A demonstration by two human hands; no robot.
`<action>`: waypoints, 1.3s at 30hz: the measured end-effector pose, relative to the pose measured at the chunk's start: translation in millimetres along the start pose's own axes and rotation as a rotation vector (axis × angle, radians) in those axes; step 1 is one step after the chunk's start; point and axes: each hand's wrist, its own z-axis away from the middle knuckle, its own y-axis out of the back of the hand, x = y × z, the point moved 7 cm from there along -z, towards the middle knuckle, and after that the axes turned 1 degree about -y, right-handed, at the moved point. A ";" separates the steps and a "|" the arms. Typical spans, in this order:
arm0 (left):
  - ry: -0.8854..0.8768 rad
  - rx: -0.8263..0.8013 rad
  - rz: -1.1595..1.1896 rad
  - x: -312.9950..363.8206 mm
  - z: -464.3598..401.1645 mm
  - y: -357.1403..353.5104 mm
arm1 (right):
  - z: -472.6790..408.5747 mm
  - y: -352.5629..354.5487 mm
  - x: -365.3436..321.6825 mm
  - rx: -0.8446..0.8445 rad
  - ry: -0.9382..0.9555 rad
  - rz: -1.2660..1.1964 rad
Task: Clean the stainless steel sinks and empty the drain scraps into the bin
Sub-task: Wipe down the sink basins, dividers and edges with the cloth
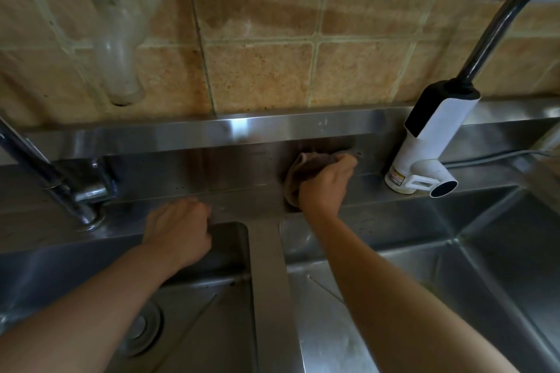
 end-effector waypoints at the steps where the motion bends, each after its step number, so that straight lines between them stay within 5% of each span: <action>1: -0.002 0.006 -0.001 0.3 -0.1 0.0 | -12.9 14.7 -0.5 0.050 -0.013 0.001; 8: 0.004 0.029 0.009 1.1 -1.3 2.5 | -59.3 47.4 10.1 0.193 -0.102 0.256; 17: -0.069 -0.068 0.047 -8.8 11.6 -8.5 | 60.8 -79.3 -17.8 -0.208 -0.067 0.186; 23: -0.096 -0.078 0.224 -20.8 17.7 -6.5 | -9.4 9.6 -5.4 0.058 -0.166 0.173; 28: 0.082 -0.024 0.064 -64.8 31.0 -9.0 | -11.7 3.6 -6.7 0.126 -0.247 0.147; 34: 0.125 -0.169 0.093 -81.9 43.5 -21.8 | 87.7 -93.3 -35.0 -0.176 0.047 0.039; 39: 0.187 -0.203 0.101 -80.1 44.1 -19.9 | 84.5 -105.2 -40.1 -0.241 -0.011 -0.071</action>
